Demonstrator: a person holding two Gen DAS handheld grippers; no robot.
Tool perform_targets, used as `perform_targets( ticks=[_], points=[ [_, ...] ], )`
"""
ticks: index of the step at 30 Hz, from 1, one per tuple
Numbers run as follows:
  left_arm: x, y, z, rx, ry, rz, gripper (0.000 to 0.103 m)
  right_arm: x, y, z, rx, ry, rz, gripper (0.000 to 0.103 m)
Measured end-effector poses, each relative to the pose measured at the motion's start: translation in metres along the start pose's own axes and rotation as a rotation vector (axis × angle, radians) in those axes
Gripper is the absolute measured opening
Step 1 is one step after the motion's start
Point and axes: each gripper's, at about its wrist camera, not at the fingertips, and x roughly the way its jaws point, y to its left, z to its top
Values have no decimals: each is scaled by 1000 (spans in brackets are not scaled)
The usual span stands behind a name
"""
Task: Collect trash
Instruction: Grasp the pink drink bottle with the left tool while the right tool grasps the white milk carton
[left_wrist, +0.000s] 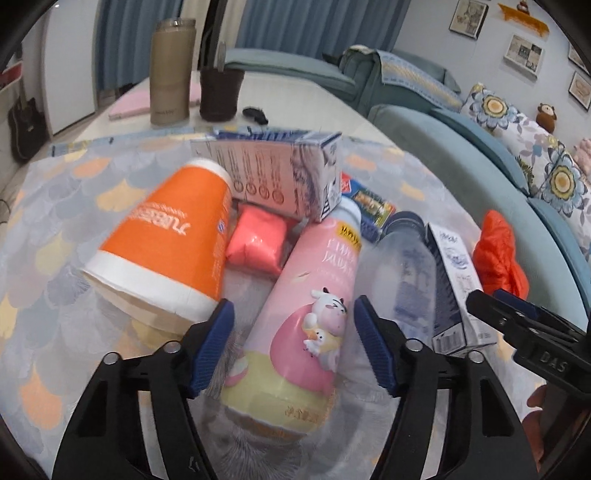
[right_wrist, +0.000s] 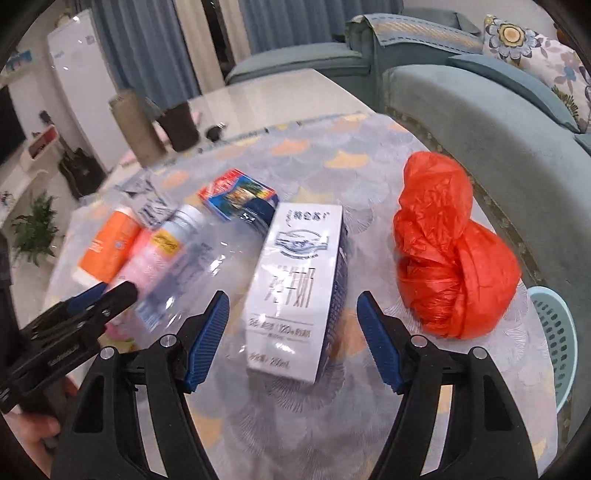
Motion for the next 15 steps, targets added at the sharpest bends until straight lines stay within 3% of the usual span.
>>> perform_targets(
  ticks=[8,12,15],
  points=[
    [14,-16,7,23,37,-10,62,27,0,9,22,56,-27,68],
    [16,-28,7,51,57,-11,49,29,-5,10,26,79,-11,65],
    [15,-39,4,82,83,-12,47,23,-8,7,11,81,-5,61]
  ],
)
